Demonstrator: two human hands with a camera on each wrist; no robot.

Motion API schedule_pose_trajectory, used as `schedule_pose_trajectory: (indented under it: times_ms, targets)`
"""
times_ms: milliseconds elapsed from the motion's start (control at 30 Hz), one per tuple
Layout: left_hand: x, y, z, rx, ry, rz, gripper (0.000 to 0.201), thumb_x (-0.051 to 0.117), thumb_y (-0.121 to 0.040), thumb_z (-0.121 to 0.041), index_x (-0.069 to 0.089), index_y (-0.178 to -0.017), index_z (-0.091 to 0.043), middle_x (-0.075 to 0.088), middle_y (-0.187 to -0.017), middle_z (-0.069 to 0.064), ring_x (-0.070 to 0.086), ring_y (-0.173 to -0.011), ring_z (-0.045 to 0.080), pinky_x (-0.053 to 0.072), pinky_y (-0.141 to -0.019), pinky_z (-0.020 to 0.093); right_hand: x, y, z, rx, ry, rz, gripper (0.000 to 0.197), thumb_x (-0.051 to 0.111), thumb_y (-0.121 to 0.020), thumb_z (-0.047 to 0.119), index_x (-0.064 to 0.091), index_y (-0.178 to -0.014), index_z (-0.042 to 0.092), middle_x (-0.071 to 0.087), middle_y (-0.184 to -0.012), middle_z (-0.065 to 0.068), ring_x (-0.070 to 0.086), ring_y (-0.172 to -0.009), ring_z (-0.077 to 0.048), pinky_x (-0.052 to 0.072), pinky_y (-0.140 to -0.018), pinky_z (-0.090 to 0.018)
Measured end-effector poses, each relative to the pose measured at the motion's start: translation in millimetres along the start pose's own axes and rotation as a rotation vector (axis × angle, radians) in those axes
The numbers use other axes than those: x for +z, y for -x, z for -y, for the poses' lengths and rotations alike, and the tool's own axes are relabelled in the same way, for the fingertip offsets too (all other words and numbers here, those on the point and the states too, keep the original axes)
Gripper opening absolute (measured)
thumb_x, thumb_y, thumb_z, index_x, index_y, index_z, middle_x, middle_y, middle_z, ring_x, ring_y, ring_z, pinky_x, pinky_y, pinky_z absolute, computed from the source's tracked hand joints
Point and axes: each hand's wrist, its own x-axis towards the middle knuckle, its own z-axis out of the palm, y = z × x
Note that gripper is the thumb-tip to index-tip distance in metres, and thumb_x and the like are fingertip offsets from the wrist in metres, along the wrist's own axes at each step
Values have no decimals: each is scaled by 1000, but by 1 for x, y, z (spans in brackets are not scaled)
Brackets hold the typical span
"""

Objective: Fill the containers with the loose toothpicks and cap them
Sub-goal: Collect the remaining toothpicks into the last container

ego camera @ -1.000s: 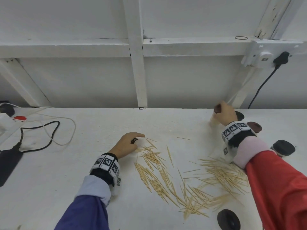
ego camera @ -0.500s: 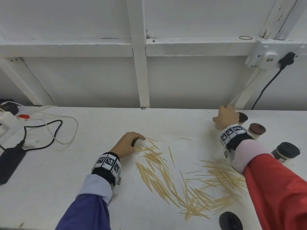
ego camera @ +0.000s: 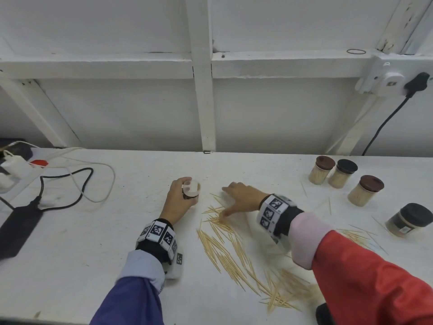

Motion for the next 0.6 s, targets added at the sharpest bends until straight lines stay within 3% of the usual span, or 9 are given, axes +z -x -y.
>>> schedule_pose_trajectory:
  times_ms: [100, 167, 267, 367, 433, 600]
  targets:
    - [2, 0, 2, -19, -11, -18, 56, 73, -78, 4, 44, -117, -23, 45, -124, 0, 50, -111, 16, 40, -86, 20, 12, -2, 19, 9, 127, -19, 97, 70, -67, 71, 40, -137, 11, 41, -137, -7, 40, -125, -25, 38, -102, -40]
    - [0, 0, 2, -35, -13, -12, 56, 73, -79, 3, 43, -119, -21, 47, -125, 0, 50, -110, 14, 39, -82, 17, 17, -4, 24, 4, 165, -41, 90, 73, -65, 69, 48, -128, 10, 42, -130, -6, 40, -120, -25, 39, -98, -39]
    - [-1, -1, 6, -42, -27, 8, 57, 73, -79, 2, 41, -120, -21, 50, -123, 2, 51, -109, 18, 39, -85, 23, 20, -8, 27, 3, 100, -71, 64, 77, -71, 54, 58, -114, 10, 48, -119, -5, 47, -110, -24, 44, -84, -34]
    - [0, -2, 8, -32, -58, 40, 58, 71, -79, 2, 37, -118, -24, 53, -115, 6, 55, -101, 24, 43, -76, 24, 21, -6, 30, -15, 57, -90, 46, 76, -78, 37, 63, -112, 9, 53, -113, -5, 53, -104, -24, 48, -79, -33]
    - [1, -2, 8, -43, -84, 43, 60, 71, -78, 1, 35, -118, -26, 54, -113, 7, 57, -99, 27, 48, -79, 33, 23, -5, 32, -32, 17, -102, 37, 75, -79, 26, 65, -110, 8, 56, -111, -6, 54, -98, -23, 45, -75, -30]
    - [2, -3, 7, -75, -125, 28, 60, 70, -79, -1, 33, -117, -30, 55, -110, 6, 57, -98, 28, 49, -84, 38, 22, -1, 34, -33, -38, -130, 30, 71, -83, 9, 68, -112, 9, 64, -111, -11, 63, -97, -28, 50, -81, -32]
